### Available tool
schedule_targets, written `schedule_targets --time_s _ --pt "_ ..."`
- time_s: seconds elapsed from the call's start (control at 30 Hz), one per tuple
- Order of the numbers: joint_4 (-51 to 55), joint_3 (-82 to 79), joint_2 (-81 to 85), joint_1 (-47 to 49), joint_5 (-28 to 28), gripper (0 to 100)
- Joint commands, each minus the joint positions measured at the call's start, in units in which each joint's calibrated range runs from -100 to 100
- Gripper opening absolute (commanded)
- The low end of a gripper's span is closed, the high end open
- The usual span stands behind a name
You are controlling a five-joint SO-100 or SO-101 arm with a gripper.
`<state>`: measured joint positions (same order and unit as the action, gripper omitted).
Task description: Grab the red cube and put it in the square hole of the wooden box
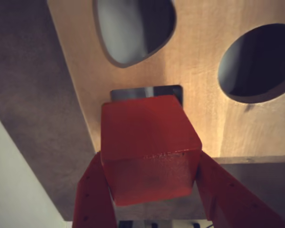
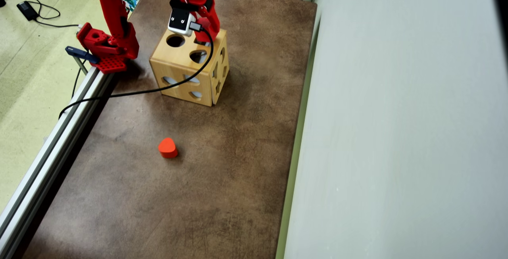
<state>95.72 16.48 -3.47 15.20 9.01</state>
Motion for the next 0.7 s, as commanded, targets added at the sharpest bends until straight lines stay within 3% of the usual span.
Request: schedule_targets --time_s 0.0,0.67 --pt "1.5 2.8 0.5 0.3 -0.4 2" --pt "1.6 1.9 0.5 0.3 -0.5 2"
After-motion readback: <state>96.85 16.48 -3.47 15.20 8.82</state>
